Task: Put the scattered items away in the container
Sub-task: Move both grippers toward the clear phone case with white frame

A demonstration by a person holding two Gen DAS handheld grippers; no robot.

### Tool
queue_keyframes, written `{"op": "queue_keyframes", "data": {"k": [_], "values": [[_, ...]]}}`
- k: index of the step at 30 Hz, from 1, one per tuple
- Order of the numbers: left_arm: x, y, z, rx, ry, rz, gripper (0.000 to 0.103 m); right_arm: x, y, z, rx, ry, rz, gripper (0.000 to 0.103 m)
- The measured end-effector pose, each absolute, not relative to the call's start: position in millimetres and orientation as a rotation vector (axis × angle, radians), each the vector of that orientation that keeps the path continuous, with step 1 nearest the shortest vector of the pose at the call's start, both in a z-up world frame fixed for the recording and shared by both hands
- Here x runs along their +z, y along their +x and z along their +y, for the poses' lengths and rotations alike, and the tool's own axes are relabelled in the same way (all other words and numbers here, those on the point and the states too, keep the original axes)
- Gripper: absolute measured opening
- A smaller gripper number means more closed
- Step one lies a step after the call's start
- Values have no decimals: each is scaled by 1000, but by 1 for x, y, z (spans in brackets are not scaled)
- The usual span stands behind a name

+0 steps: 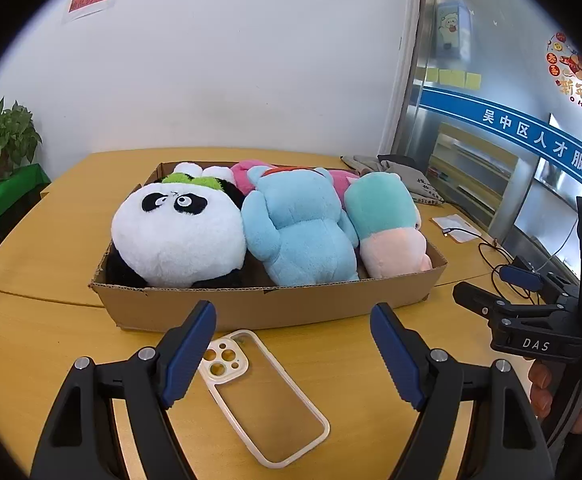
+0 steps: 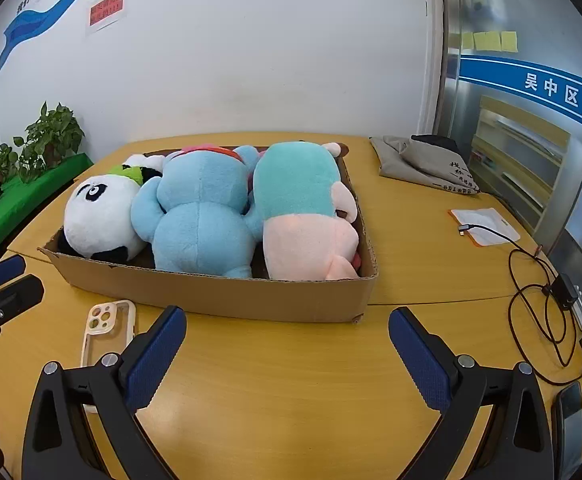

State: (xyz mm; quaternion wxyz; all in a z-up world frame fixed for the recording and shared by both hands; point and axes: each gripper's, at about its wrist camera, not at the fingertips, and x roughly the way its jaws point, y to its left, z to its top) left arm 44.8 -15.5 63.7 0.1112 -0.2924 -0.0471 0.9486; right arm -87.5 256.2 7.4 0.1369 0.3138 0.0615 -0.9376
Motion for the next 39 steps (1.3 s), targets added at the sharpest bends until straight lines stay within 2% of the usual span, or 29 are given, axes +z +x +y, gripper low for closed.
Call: {"op": "queue_keyframes", "data": {"k": [12,20,23,28,31,33,35,37,39], "values": [[52,37,-32,2756,-976,-168,79,3,-81,247,-2681,911,177,103],[12,18,-54,2696,-1182,-238,79,-47,-72,205,-2432,1044,168,103],[-12,6,-62,2661,-1310,-294,79,-66,-70,178,-2338,1072,177,101],[-45,-10,-76,2602,-1450,-388,77,-100,-70,145,-2255,1140,240,91],[-48,-11,-80,2599,-1446,-380,77,-109,-62,135,-2209,1136,256,92],[-45,-11,-84,2589,-1431,-410,76,-112,-56,125,-2189,1106,296,100],[-41,-11,-87,2590,-1419,-419,76,-114,-54,116,-2176,1092,306,102],[-37,-8,-89,2596,-1408,-406,76,-114,-53,108,-2148,1078,334,98],[-32,-4,-91,2595,-1393,-382,77,-113,-47,103,-2100,1037,389,84]]}}
